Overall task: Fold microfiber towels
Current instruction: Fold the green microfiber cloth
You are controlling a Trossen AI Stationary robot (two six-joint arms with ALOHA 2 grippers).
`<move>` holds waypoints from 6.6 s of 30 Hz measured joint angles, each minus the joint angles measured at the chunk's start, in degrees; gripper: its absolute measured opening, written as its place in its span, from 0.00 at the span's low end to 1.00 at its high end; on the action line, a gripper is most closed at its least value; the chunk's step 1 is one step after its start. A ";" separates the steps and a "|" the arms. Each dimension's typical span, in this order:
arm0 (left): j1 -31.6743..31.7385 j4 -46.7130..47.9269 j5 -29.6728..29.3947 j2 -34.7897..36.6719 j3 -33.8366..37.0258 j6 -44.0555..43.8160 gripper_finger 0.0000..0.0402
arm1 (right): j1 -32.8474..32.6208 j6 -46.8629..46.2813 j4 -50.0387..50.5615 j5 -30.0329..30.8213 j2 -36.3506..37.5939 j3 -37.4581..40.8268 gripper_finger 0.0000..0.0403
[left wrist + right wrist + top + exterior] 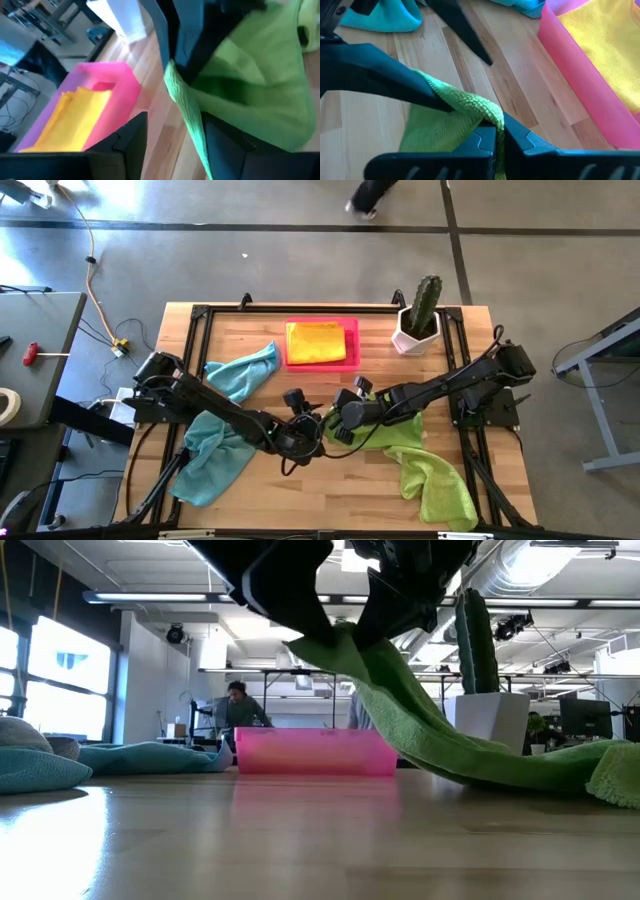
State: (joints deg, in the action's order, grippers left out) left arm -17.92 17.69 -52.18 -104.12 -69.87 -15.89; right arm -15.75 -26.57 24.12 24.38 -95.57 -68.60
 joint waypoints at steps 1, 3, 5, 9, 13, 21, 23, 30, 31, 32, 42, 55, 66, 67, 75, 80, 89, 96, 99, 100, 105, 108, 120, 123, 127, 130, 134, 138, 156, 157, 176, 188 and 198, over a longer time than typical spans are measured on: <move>-0.02 0.46 0.18 -0.06 0.04 0.02 0.39 | 0.00 0.07 0.00 0.00 0.00 0.00 0.00; -0.04 0.53 1.47 -0.06 0.06 0.03 0.34 | 0.00 0.08 0.00 0.00 0.00 0.00 0.00; -0.04 0.90 3.89 -0.03 0.04 0.02 0.28 | 0.00 0.64 -0.03 0.01 0.00 0.00 0.00; 0.05 1.37 5.92 -0.03 0.04 0.06 0.11 | 0.00 1.66 -0.07 0.00 -0.02 0.00 0.00; -0.16 1.77 6.14 -0.03 0.04 1.50 0.02 | -0.04 4.71 -0.06 -0.58 -0.02 0.00 0.00; -0.21 2.09 19.72 -0.03 0.04 2.61 0.01 | -3.17 8.06 -0.03 -3.92 -0.02 -0.02 0.20; -0.21 2.36 26.58 -0.03 0.04 2.61 0.01 | -4.70 8.58 0.13 -5.50 -0.02 0.00 0.27; -0.25 2.79 42.64 -0.01 0.04 2.61 0.00 | -12.40 7.32 3.49 -1.73 -2.07 0.02 0.40; -0.19 3.08 43.19 -0.01 0.04 2.61 0.00 | -13.60 6.74 4.01 0.14 -3.06 0.05 0.40; -0.13 3.41 43.39 -0.01 0.04 2.61 0.00 | -14.75 5.98 4.25 1.71 -4.20 0.07 0.40; 0.70 3.12 46.61 1.12 0.04 1.98 0.00 | -19.56 0.53 0.07 14.78 -15.43 0.13 0.35; 0.59 2.50 45.66 6.91 -0.02 1.11 0.00 | -19.67 4.52 -21.86 26.00 -16.00 0.09 0.35; -0.08 2.38 47.42 6.92 -0.02 1.52 0.00 | -19.52 3.00 -14.68 33.97 -16.00 0.09 0.35; -0.17 2.62 47.37 6.92 -0.02 1.52 0.00 | -19.52 2.70 -13.81 33.84 -16.00 0.09 0.35; -0.24 4.90 46.97 8.17 0.08 1.18 0.00 | -19.93 -4.53 -3.78 30.30 -16.00 0.09 0.35; -0.81 5.35 46.80 8.90 0.08 1.05 0.00 | -19.93 -10.60 5.05 30.22 -16.00 0.09 0.35; -1.55 5.23 46.80 9.25 0.04 1.06 0.00 | -19.51 -18.54 18.06 30.57 -16.00 0.09 0.35; -1.55 5.25 46.80 9.25 0.04 1.06 0.00 | -19.02 -15.98 19.19 27.77 -16.00 0.09 0.33; -1.59 5.66 46.82 9.25 0.04 1.06 0.00 | -19.02 -15.87 19.94 27.01 -16.00 0.09 0.28; -1.59 5.91 46.82 9.25 0.04 1.06 0.00 | -19.02 -15.71 20.07 26.41 -16.00 0.09 0.26; -1.59 7.81 46.51 9.25 0.04 1.06 0.00 | -18.83 -13.27 20.78 22.37 -15.99 0.09 0.10; -1.59 9.02 45.88 9.25 0.04 1.08 0.00 | -18.38 -10.68 20.34 18.75 -14.92 0.09 0.02; -1.59 18.96 36.35 16.01 0.00 13.86 0.00 | -14.64 -5.32 20.25 8.90 0.41 0.09 0.00; -1.59 19.79 27.83 20.69 -0.02 16.22 0.00 | -12.81 -3.61 19.89 6.81 4.63 0.09 0.00; -1.46 19.74 15.82 26.12 -0.02 18.43 0.00 | -10.49 -0.37 20.40 6.89 9.17 -0.54 0.00; -0.75 19.76 12.68 29.12 -0.02 21.40 0.00 | -8.42 2.80 21.93 6.97 11.11 -3.07 0.00; 0.97 19.66 13.71 30.62 -0.02 22.77 0.00 | -5.58 7.57 26.63 7.78 11.84 -8.92 0.00; 3.54 20.26 14.08 30.52 0.02 27.38 0.00 | -3.38 11.18 31.98 11.93 11.89 -14.81 0.00; 7.68 12.33 -6.66 30.30 0.02 49.70 0.00 | 5.47 23.80 37.90 19.59 11.89 -22.27 0.00; 7.78 10.86 -11.67 30.30 0.02 51.57 0.00 | 5.74 24.04 37.59 22.83 11.90 -22.27 0.00; 7.09 -6.82 -17.22 31.92 0.00 77.11 0.00 | 6.21 43.32 37.72 23.86 12.48 -30.46 0.00; 10.85 -17.47 -18.82 31.94 0.00 85.08 0.00 | 6.75 42.85 37.91 21.23 12.31 -34.22 0.00; 4.23 -7.85 -18.65 31.92 0.00 64.67 0.00 | 6.73 36.39 41.57 13.89 12.26 -33.66 0.00</move>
State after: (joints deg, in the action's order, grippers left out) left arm -13.68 9.84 -70.84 -72.20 -69.87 48.78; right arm -9.02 9.82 65.69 38.27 -83.31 -102.26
